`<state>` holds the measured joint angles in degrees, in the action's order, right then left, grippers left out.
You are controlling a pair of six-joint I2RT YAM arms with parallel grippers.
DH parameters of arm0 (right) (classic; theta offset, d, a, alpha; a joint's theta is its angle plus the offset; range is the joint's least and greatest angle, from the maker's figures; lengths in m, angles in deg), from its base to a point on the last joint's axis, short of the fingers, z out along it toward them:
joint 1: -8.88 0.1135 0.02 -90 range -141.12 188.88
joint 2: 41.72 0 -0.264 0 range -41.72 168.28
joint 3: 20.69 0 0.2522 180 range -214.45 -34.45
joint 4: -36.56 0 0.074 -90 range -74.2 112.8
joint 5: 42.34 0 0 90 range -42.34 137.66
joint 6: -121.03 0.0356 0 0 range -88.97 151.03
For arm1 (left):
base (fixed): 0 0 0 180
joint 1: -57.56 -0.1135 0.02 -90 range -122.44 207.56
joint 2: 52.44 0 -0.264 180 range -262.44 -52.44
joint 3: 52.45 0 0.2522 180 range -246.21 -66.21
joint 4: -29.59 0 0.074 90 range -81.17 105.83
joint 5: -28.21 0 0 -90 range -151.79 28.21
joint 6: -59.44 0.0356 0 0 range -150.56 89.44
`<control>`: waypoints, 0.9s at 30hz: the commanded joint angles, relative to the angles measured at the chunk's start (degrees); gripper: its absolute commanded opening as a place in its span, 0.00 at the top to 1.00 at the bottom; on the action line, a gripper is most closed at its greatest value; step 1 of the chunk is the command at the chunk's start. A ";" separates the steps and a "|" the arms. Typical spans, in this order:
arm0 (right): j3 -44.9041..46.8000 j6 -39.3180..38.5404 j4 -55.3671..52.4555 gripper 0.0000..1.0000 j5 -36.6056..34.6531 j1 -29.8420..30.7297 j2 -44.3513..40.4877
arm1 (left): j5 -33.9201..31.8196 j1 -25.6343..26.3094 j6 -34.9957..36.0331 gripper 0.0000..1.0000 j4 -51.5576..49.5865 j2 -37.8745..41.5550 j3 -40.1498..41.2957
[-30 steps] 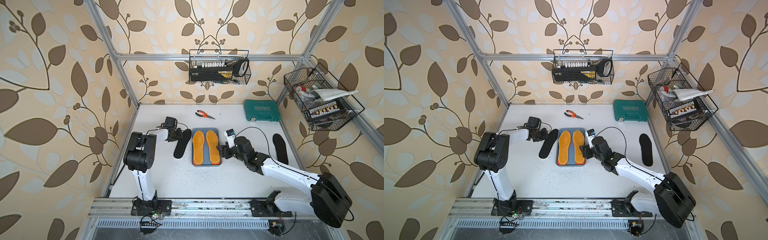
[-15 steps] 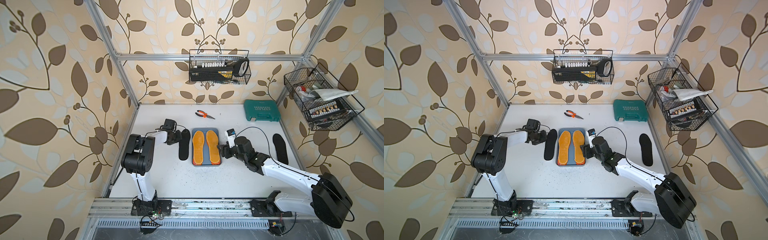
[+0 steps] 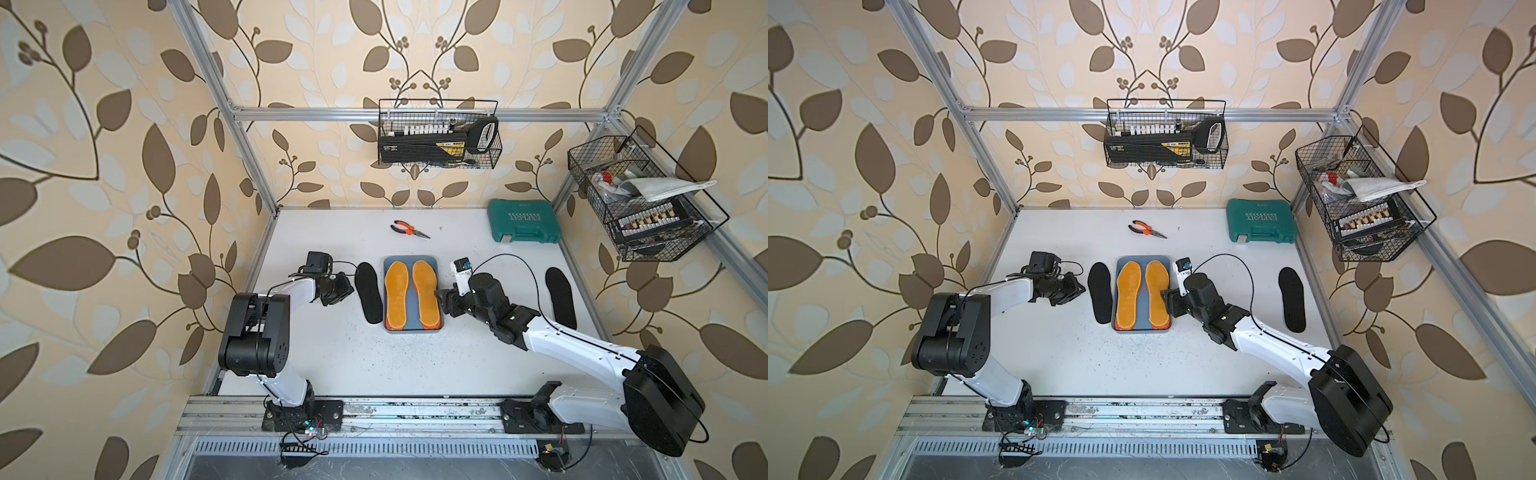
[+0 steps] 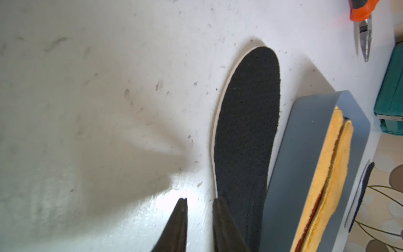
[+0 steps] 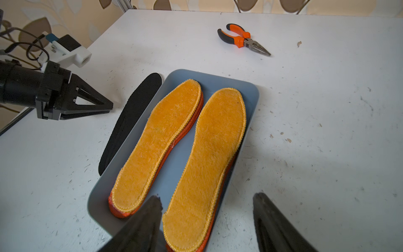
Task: Put the insoles into the storage box
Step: Pick up the insole from the center of the board.
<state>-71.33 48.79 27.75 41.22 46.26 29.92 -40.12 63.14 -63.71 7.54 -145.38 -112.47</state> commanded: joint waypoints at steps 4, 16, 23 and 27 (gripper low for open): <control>-0.29 0.68 -0.85 0.31 -0.57 0.25 0.61 | 5.18 -0.22 -3.75 0.58 7.76 0.57 2.34; -0.38 0.79 -0.73 0.31 -0.51 0.23 1.03 | -2.19 5.48 -3.99 0.57 5.70 -5.98 -0.04; -0.40 1.07 -0.82 0.31 -0.57 0.23 0.99 | -15.99 9.81 -6.22 0.89 -3.92 -8.95 -4.90; -0.34 1.21 -0.78 0.31 -0.51 0.25 0.83 | -21.76 11.44 -5.79 1.00 -9.00 -10.08 -7.61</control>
<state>-71.33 49.25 27.29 41.22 46.26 30.64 -52.64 73.87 -69.70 7.62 -153.10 -119.20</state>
